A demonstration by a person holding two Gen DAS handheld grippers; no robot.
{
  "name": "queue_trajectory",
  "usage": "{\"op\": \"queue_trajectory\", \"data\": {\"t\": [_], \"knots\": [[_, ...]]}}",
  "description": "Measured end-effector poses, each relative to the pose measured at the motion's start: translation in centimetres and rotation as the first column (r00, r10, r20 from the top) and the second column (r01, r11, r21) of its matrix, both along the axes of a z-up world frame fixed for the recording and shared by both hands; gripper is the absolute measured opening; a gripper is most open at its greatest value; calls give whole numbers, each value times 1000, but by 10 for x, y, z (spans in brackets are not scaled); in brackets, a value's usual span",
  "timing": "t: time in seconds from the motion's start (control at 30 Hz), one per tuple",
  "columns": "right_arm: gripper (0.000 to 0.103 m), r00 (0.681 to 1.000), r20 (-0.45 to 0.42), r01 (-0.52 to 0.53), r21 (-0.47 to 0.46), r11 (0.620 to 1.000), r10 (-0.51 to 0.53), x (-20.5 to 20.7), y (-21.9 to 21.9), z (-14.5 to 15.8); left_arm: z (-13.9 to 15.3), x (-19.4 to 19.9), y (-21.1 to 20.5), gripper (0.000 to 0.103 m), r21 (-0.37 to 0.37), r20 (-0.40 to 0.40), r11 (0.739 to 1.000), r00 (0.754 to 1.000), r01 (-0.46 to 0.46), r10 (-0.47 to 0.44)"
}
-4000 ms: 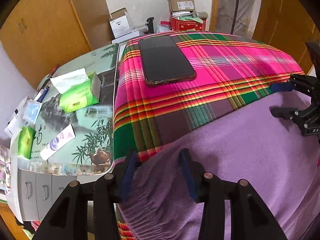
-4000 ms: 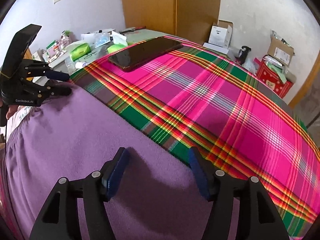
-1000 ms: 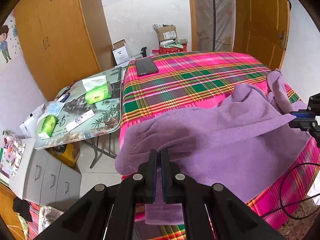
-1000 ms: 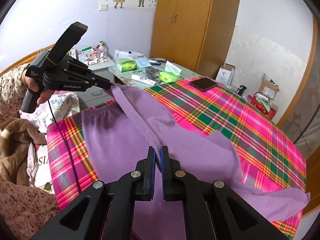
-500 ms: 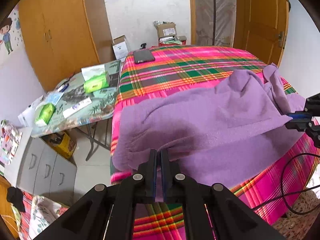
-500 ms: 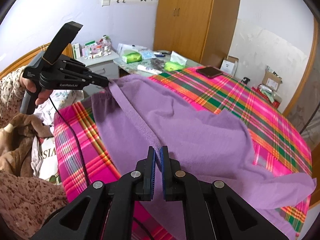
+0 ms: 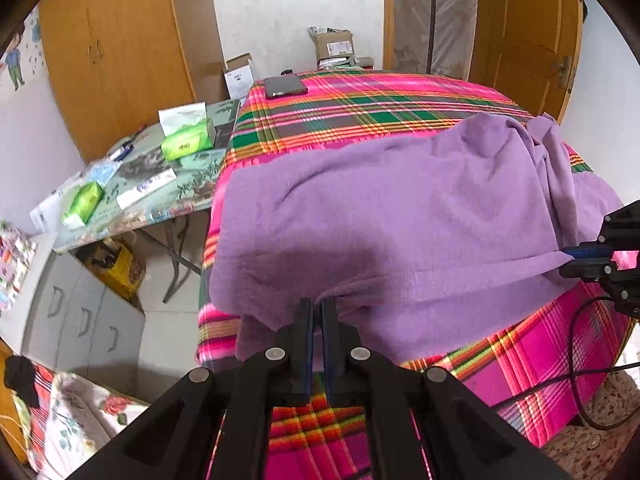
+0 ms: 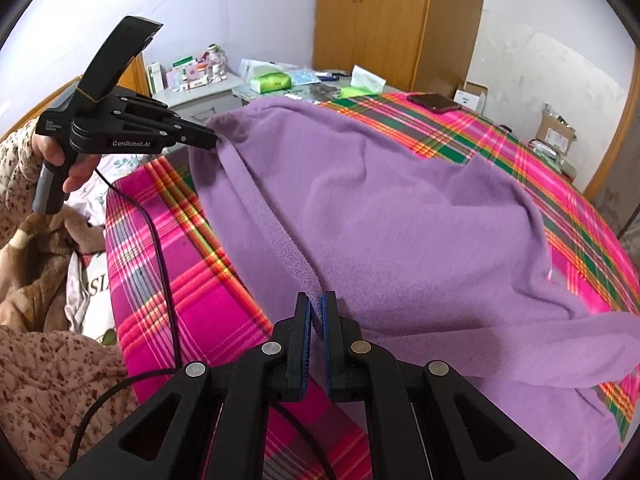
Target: Fold clothes
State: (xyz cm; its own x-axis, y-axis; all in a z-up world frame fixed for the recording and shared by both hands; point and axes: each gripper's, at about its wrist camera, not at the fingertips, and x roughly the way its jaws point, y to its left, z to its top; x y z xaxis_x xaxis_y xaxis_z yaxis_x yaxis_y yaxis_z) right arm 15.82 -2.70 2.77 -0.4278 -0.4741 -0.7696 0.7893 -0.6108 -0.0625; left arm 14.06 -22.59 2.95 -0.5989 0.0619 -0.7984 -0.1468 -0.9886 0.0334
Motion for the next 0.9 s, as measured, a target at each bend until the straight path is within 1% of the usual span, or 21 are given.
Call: {"op": "queue_trajectory", "data": {"t": [0.1,0.23,0.37,0.4,0.47,0.5,0.57,0.6,0.63,0.67,0.77,0.9], "knots": [[7,1000,21,5,-4,1000,-4,-1,2,-2,-3,6,-4,4,-15,8,1000,1000,-18,19],[9,999,35,5,-9,1000,-5,1,4,0,-4,14,-21,4,27,19,998,998,-65,64],[10,993,115,3,-27,1000,0,-2,8,2,3,17,-39,4,136,19,985,994,-110,108],[14,992,128,0,-28,1000,4,-2,9,2,6,17,-45,4,184,14,975,992,-125,125],[17,992,123,-9,-11,1000,11,1,9,5,9,15,-59,10,281,22,947,987,-159,160],[17,994,108,-8,-9,1000,9,1,10,8,9,13,-66,12,330,34,927,984,-179,178],[18,995,101,-6,-33,999,10,0,12,15,9,11,-81,17,429,66,877,975,-219,211],[19,995,100,-6,-47,999,11,-1,13,18,9,10,-85,20,460,73,857,972,-231,223],[21,996,93,-2,-57,998,7,-3,13,21,9,9,-88,27,485,76,841,969,-240,233],[21,996,89,-2,-59,998,8,-5,10,22,9,9,-92,30,510,80,823,967,-250,244],[26,996,82,-16,-54,998,20,-8,-1,21,4,3,-100,31,567,128,771,955,-292,267],[31,996,71,-50,-16,999,51,-9,-23,6,-6,-2,-105,31,589,189,725,933,-357,306]]}}
